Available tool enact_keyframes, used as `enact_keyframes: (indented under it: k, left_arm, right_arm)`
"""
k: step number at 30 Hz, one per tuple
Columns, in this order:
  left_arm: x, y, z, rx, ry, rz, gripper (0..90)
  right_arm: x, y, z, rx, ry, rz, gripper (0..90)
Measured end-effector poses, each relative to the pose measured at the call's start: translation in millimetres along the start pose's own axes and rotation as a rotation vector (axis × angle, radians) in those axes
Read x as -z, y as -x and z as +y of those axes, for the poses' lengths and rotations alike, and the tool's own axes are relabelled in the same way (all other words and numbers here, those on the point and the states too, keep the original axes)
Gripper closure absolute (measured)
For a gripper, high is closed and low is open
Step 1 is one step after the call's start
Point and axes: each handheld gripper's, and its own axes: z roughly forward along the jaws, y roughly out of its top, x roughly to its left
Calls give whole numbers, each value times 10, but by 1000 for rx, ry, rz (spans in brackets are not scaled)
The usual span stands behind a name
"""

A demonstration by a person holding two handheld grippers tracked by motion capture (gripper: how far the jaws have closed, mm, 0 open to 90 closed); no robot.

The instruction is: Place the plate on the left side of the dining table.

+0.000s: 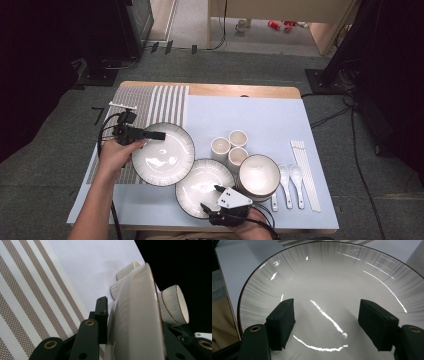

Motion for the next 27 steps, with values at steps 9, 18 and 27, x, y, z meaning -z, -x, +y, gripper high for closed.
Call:
enact_keyframes:
  k: [9, 18, 27]
  left_arm:
    - [49, -123, 12, 13, 17, 20, 751]
    - [58, -228, 38, 18, 23, 41, 751]
    - [87, -376, 65, 45, 46, 56, 752]
  right_arm:
    - [1, 1, -1, 0, 0, -1, 295]
    - [1, 0, -1, 0, 0, -2, 295]
    - [2, -1, -2, 0, 1, -2, 295]
